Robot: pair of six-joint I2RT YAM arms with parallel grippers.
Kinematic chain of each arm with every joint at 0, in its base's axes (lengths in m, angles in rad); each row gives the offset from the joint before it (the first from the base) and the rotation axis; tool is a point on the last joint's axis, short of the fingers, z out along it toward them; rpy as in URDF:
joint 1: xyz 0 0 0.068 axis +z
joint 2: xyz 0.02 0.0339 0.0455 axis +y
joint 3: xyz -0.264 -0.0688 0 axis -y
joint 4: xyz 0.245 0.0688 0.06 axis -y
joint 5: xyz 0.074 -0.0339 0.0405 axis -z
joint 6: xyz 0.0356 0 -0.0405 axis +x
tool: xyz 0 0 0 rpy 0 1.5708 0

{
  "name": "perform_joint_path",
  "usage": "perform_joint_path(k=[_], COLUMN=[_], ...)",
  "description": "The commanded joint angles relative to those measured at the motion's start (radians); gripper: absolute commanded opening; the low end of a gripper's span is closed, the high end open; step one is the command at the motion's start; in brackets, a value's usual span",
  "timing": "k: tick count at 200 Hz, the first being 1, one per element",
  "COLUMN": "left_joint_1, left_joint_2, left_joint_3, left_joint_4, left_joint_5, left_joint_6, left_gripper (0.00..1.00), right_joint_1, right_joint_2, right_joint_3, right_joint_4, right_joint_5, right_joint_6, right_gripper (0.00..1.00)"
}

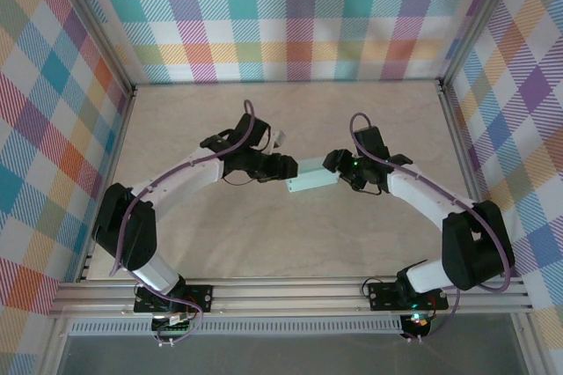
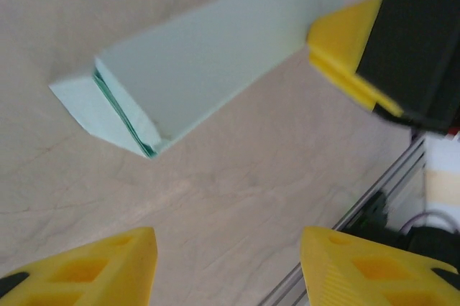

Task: Fold the paper box

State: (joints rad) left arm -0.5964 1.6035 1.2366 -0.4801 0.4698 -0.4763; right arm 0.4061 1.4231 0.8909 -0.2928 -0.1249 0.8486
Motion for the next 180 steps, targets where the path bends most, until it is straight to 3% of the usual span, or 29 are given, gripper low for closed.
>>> perform_joint_path(k=[1,24,64,125,180], left_joint_1=[0.034,0.058,0.069,0.073,0.073], left_joint_2=[-0.011,0.015,0.096,0.136,0.13], left_joint_3=[-0.058,-0.094,-0.088,-0.144,-0.263], left_joint_4=[0.118,0.248,0.334,0.348,0.363], left_joint_5=[-0.043,-0.026,0.009,0.022,-0.012], left_joint_6=[-0.146,-0.254,-0.334,-0.327,-0.301], left_gripper=[0.52,0.51,0.48,0.3,0.29], right_joint_1=[0.005,0.005,0.005,0.004,0.005], right_joint_2=[0.019,0.019,0.01,0.018,0.034], right_joint_3=[0.022,0.018,0.011,0.018,0.024], right_joint_4=[-0.035,-0.035,-0.033,-0.036,-0.037], right_joint_5=[-0.013,-0.016,-0.021,-0.015,-0.012], right_joint_6=[-0.023,-0.022,-0.011,-0.011,-0.015], right_gripper=[0.63,0.63,0.64,0.63,0.64])
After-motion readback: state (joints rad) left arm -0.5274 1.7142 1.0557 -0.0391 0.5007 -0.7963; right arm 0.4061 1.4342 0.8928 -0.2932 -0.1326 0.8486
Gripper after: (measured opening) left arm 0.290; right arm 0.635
